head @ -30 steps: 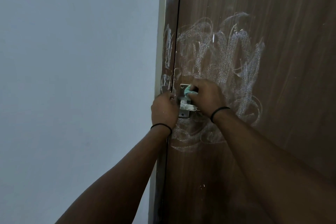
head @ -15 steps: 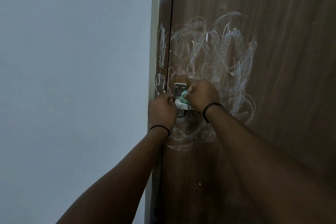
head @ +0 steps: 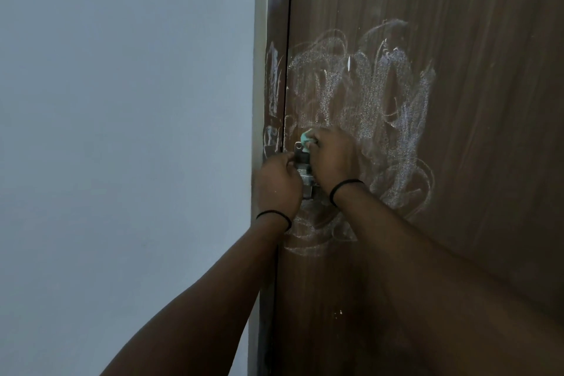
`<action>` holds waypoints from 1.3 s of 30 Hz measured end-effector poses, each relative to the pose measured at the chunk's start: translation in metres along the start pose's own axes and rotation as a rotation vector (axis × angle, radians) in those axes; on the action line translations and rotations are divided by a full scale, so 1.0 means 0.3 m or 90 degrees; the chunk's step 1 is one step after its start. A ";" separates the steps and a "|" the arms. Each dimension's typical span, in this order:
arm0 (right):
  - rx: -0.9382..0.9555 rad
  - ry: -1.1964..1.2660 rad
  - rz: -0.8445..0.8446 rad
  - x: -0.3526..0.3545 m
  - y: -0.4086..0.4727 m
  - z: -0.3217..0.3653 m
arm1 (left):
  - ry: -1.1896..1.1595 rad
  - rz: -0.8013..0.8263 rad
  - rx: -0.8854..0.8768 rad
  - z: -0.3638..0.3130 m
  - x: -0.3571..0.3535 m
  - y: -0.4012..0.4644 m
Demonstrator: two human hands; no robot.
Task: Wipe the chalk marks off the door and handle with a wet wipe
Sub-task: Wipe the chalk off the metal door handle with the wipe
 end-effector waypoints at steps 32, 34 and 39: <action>0.228 -0.080 0.192 -0.004 0.072 0.029 | 0.084 -0.074 -0.174 -0.009 -0.015 0.100; 0.210 -0.071 0.200 0.002 0.066 0.017 | 0.089 -0.087 -0.176 -0.012 -0.012 0.095; 0.091 0.077 0.082 0.041 0.055 -0.025 | 0.127 -0.071 -0.171 -0.041 -0.012 0.095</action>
Point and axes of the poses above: each hand's wrist, its own y-axis towards the middle knuckle, its own x-axis out of the back of the hand, z = x × y, the point moved 4 cm from there along y, towards the middle knuckle, and after that the axes turned 5 degrees about -z, right-handed, at the moved point
